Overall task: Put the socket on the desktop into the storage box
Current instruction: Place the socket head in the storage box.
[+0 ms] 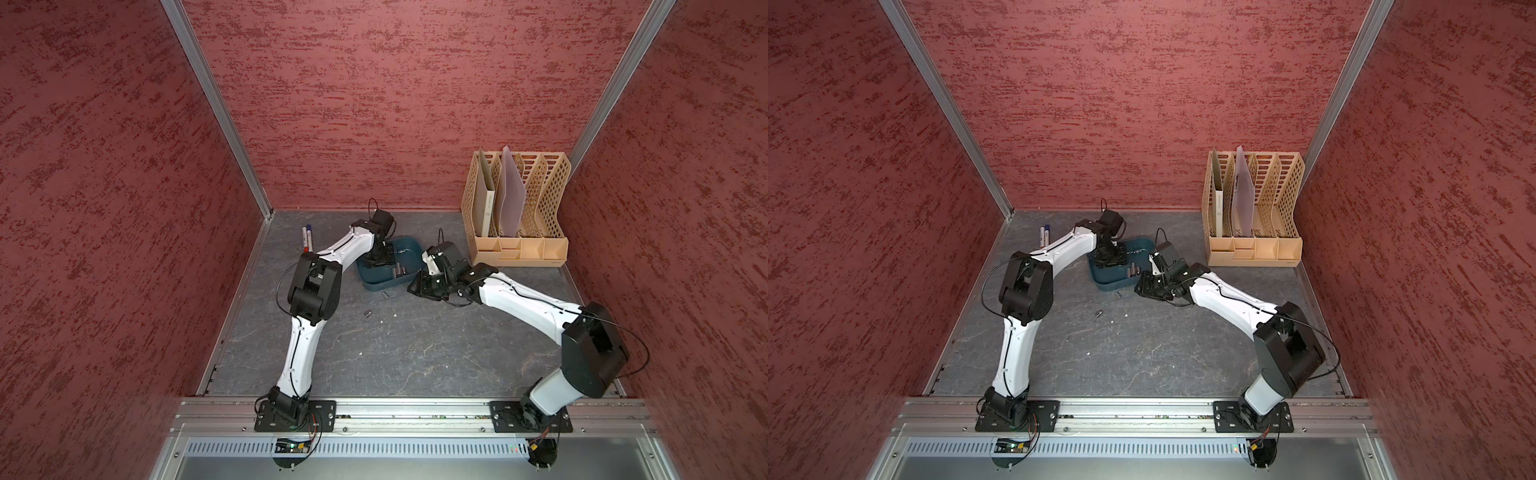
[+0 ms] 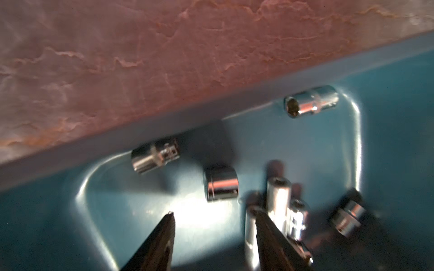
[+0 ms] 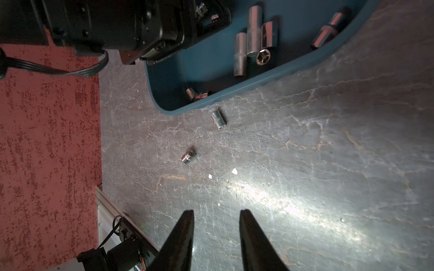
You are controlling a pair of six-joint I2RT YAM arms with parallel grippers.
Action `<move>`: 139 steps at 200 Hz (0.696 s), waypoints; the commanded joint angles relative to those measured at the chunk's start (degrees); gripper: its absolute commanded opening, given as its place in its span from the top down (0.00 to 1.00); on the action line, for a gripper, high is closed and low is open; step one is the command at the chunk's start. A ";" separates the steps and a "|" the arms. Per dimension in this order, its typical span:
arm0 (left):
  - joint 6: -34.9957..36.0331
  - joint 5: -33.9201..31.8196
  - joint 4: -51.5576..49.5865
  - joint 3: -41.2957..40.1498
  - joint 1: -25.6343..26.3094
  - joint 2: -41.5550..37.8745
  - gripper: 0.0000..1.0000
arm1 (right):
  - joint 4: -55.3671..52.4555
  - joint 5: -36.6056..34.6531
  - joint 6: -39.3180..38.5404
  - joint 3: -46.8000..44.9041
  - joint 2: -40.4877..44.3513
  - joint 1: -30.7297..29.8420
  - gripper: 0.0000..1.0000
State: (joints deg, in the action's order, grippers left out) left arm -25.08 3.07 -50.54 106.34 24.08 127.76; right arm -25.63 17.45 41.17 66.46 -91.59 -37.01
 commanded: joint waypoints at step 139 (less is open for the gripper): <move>-5.13 11.12 14.24 -44.81 -1.48 -45.82 0.36 | -5.04 -6.29 -3.02 6.91 -4.41 -5.60 0.61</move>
State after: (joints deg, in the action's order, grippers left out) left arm -28.95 11.62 -38.87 66.50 23.31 87.11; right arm -29.19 13.45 39.38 70.48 -94.04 -41.10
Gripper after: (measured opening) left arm 0.635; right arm 0.386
